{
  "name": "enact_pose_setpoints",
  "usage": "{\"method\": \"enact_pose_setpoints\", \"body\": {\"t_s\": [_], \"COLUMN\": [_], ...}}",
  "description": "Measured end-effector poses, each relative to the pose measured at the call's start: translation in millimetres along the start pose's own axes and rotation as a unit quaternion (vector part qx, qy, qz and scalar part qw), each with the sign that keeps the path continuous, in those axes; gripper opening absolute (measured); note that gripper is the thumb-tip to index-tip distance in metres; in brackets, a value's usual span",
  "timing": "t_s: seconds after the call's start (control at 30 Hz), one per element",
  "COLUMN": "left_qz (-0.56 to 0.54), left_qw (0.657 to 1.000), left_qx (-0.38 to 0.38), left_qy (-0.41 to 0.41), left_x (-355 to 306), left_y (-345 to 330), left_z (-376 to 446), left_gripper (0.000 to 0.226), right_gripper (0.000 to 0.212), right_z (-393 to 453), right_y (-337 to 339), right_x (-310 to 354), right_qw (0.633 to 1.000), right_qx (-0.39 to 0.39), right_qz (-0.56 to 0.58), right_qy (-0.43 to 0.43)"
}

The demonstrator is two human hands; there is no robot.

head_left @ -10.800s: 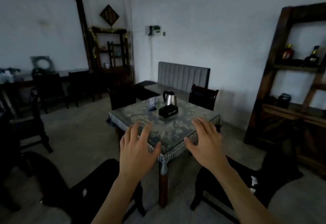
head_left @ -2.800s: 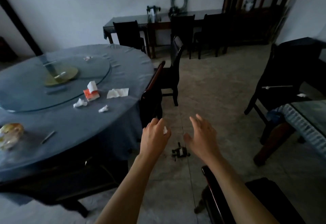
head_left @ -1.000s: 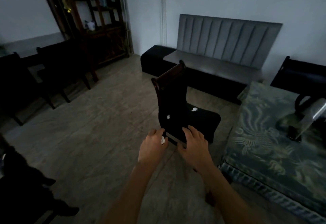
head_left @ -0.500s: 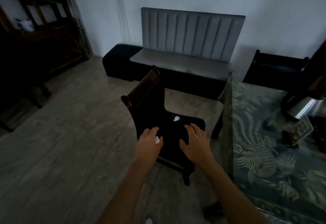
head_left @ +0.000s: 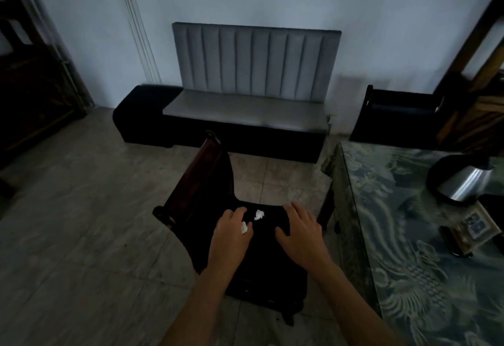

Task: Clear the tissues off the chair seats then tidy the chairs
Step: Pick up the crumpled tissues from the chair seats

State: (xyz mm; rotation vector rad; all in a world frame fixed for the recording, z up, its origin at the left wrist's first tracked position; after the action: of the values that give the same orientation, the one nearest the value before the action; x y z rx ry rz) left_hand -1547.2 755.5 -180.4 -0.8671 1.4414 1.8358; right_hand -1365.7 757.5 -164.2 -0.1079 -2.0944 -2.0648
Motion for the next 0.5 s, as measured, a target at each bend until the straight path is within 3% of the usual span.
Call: {"method": "enact_pose_setpoints", "body": {"t_s": [0.5], "left_qz": [-0.005], "left_qw": [0.999], "left_qx": [0.017], "left_qy": [0.049], "left_x": [25], "left_y": [-76], "left_z": [198], "left_gripper": [0.037], "right_gripper": [0.061], "right_z": [222], "right_y": [-34], "right_x": [-46], "right_qw": [0.999], "right_qx": [0.037], "right_qz": [0.021], "right_qy": [0.029]}}
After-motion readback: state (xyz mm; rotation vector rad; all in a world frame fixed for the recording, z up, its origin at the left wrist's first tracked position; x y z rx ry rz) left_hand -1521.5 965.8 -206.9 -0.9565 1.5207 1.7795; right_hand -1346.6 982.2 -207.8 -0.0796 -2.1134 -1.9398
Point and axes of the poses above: each hand's wrist, its own z-axis towards the middle knuckle, its own y-axis out of the back of the hand, x = y × z, the point moved 4 cm from there along z, towards the middle knuckle, and after that the axes turned 15 degrees about -z, right-handed, at the moved point
